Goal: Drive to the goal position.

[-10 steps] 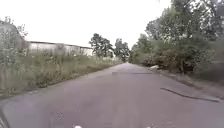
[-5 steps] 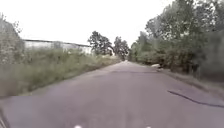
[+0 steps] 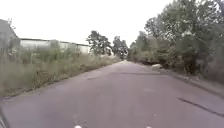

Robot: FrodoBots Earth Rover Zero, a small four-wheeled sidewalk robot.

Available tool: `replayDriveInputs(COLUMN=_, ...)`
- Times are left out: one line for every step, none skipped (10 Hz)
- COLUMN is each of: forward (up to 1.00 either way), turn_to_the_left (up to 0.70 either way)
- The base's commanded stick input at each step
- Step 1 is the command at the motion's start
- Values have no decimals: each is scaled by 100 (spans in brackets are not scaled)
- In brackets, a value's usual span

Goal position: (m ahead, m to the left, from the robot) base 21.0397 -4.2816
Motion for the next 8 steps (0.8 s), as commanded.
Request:
replayDriveInputs(forward=100, turn_to_the_left=-7)
replayDriveInputs(forward=100, turn_to_the_left=-7)
replayDriveInputs(forward=100, turn_to_the_left=-7)
replayDriveInputs(forward=100, turn_to_the_left=-7)
replayDriveInputs(forward=100, turn_to_the_left=-7)
replayDriveInputs(forward=100, turn_to_the_left=-7)
replayDriveInputs(forward=100, turn_to_the_left=-7)
replayDriveInputs(forward=100, turn_to_the_left=-7)
